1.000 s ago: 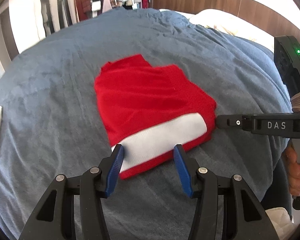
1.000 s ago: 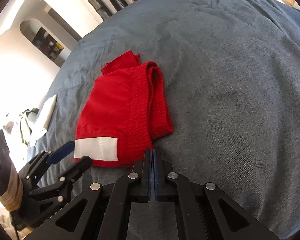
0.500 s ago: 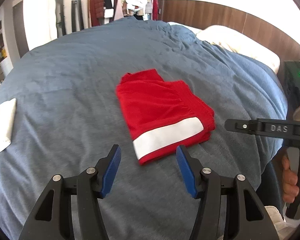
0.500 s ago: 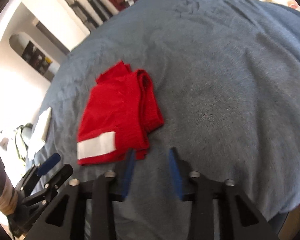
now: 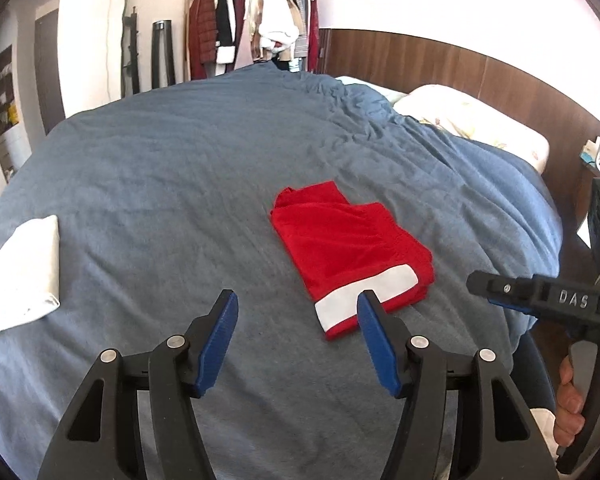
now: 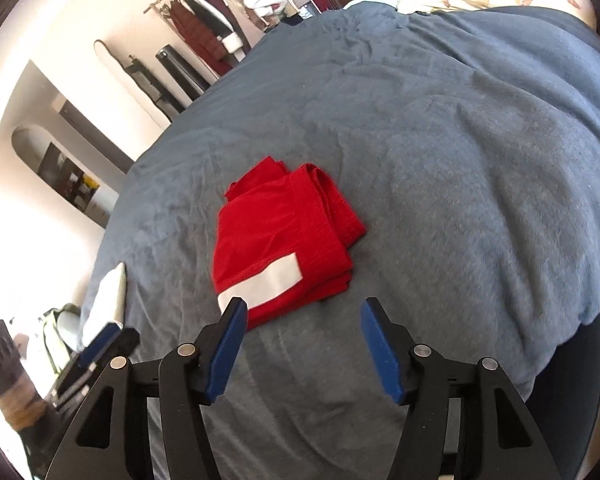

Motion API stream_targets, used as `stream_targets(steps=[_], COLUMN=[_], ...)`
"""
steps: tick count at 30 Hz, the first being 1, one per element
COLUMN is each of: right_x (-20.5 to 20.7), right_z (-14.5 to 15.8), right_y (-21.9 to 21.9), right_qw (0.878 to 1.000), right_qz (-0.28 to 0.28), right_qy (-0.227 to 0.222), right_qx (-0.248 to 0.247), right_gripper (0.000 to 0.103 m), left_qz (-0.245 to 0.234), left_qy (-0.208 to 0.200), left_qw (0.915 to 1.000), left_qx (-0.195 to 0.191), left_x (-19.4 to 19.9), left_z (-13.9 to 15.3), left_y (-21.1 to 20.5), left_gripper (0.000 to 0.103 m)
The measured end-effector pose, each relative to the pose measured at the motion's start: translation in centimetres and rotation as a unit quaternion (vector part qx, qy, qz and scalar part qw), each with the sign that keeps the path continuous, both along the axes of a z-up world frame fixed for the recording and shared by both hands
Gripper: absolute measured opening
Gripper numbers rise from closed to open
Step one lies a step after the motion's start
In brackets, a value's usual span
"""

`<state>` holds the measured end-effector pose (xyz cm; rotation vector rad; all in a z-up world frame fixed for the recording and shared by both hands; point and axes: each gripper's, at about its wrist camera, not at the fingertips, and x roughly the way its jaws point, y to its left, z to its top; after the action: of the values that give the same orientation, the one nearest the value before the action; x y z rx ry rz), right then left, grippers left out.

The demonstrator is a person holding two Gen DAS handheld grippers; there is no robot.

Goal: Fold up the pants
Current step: 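Lift both grippers up and away from the folded shorts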

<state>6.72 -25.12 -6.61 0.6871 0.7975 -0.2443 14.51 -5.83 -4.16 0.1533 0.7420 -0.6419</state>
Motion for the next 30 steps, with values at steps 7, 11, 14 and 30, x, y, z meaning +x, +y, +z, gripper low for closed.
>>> stream_targets(steps=[7,11,14,30], right_x=[-0.2,-0.1,0.2,2.3], right_z=[1.7,1.9,1.7,0.5], right_y=[2.8,3.6,3.8,4.5], right_qw=[0.998,0.998,0.998,0.995], right_qz=[0.022,0.022,-0.006,-0.078], right_qy=[0.004,0.011,0.013,0.020], right_qx=[-0.053,-0.059,-0.056,-0.056], right_gripper=[0.060,0.060,0.060,0.060], left_qz=[-0.004,-0.020,-0.030,-0.081], left_qy=[-0.008,-0.014,-0.028,-0.009], left_qw=[0.9999,0.9996,0.9991,0.9967], left_qx=[-0.009,-0.015,-0.008,-0.007], left_x=[0.0,0.9,2.1,8.4], left_z=[1.2,1.6,2.1,0.6], left_y=[1.4,1.8,1.7,-0.3], left_gripper=[0.063,0.064,0.064,0.064])
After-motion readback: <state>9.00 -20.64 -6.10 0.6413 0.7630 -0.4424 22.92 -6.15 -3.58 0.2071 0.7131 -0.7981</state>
